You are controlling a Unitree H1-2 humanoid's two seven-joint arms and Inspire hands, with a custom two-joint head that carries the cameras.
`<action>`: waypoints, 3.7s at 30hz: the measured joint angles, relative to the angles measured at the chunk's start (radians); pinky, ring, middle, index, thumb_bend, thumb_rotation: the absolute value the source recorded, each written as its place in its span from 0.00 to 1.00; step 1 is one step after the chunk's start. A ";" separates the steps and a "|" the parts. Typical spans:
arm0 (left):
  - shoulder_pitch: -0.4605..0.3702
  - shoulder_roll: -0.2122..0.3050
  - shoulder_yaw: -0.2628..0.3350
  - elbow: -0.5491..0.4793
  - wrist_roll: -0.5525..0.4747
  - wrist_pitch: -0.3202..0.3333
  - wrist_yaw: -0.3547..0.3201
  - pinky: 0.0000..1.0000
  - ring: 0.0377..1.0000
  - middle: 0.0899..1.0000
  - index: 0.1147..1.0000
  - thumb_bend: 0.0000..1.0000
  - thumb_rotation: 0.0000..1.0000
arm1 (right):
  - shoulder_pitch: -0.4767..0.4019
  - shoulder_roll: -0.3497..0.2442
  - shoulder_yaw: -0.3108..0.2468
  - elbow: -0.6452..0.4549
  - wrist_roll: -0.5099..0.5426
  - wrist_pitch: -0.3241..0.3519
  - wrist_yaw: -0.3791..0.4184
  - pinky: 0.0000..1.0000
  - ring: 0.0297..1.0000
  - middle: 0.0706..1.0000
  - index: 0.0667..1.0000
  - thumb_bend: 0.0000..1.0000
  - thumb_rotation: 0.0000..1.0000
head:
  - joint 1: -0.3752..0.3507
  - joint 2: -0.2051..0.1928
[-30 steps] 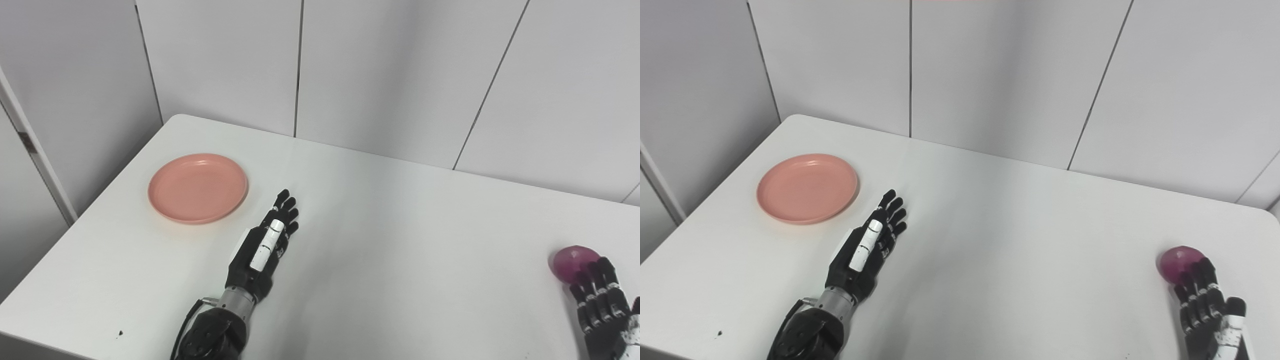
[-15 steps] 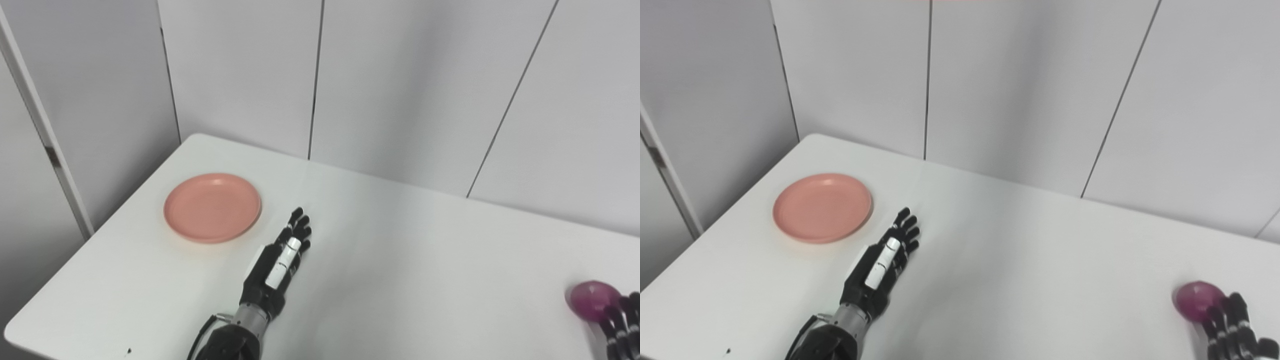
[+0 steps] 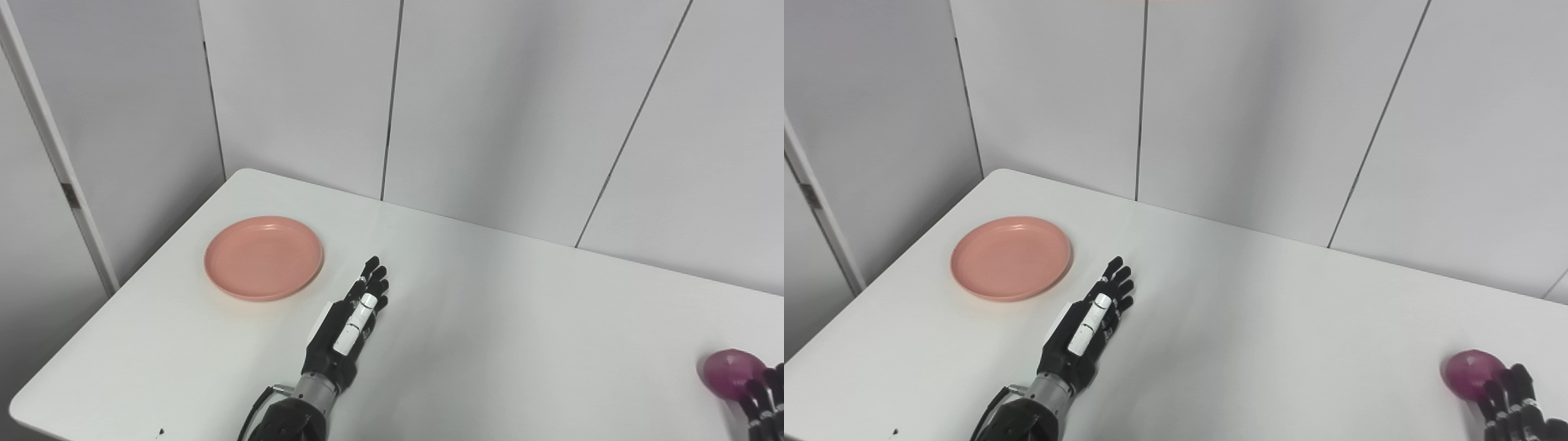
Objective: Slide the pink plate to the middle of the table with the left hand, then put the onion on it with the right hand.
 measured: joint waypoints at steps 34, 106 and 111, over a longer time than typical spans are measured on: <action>-0.317 0.212 0.220 -0.238 -0.176 0.444 0.096 1.00 1.00 1.00 1.00 0.69 0.80 | 0.007 0.004 0.000 -0.019 -0.004 0.000 -0.014 1.00 1.00 1.00 1.00 0.87 0.98 | -0.002 0.000; -0.529 0.522 0.385 0.811 -0.195 0.020 -0.067 0.86 0.85 0.84 0.96 0.63 0.81 | 0.019 0.000 0.003 -0.029 -0.007 0.000 -0.020 1.00 1.00 1.00 1.00 0.84 1.00 | -0.031 0.015; -0.528 0.515 0.384 0.819 -0.196 0.018 -0.067 0.87 0.85 0.85 0.98 0.63 0.83 | 0.020 0.000 0.003 -0.029 -0.007 0.000 -0.021 1.00 1.00 1.00 1.00 0.83 1.00 | -0.031 0.018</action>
